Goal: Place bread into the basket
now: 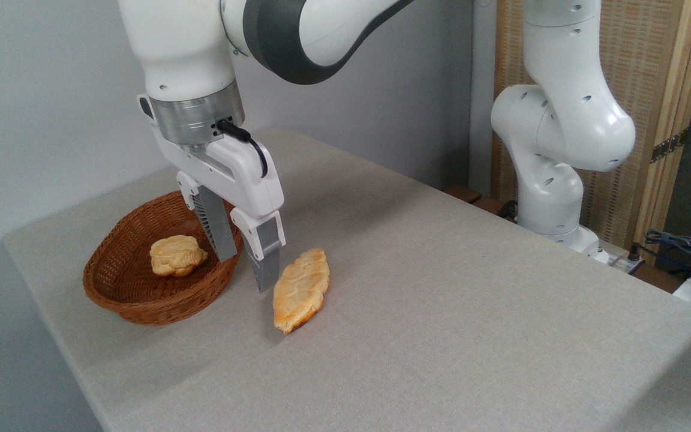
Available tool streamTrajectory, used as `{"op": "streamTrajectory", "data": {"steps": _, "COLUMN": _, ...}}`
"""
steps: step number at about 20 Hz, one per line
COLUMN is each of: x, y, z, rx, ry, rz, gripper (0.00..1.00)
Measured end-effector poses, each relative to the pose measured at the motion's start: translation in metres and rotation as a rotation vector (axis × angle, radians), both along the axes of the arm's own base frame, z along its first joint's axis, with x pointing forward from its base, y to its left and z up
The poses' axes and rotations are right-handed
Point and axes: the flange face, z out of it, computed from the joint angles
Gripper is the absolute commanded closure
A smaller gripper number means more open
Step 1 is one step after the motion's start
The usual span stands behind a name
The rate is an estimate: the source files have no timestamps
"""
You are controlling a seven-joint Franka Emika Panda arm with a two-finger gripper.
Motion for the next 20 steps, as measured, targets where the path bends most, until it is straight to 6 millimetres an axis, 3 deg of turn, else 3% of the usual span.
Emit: {"op": "streamTrajectory", "data": {"steps": 20, "x": -0.0054, "y": -0.0001, "z": 0.0043, "rx": 0.000, "ry": 0.017, "rz": -0.002, "gripper": 0.00}}
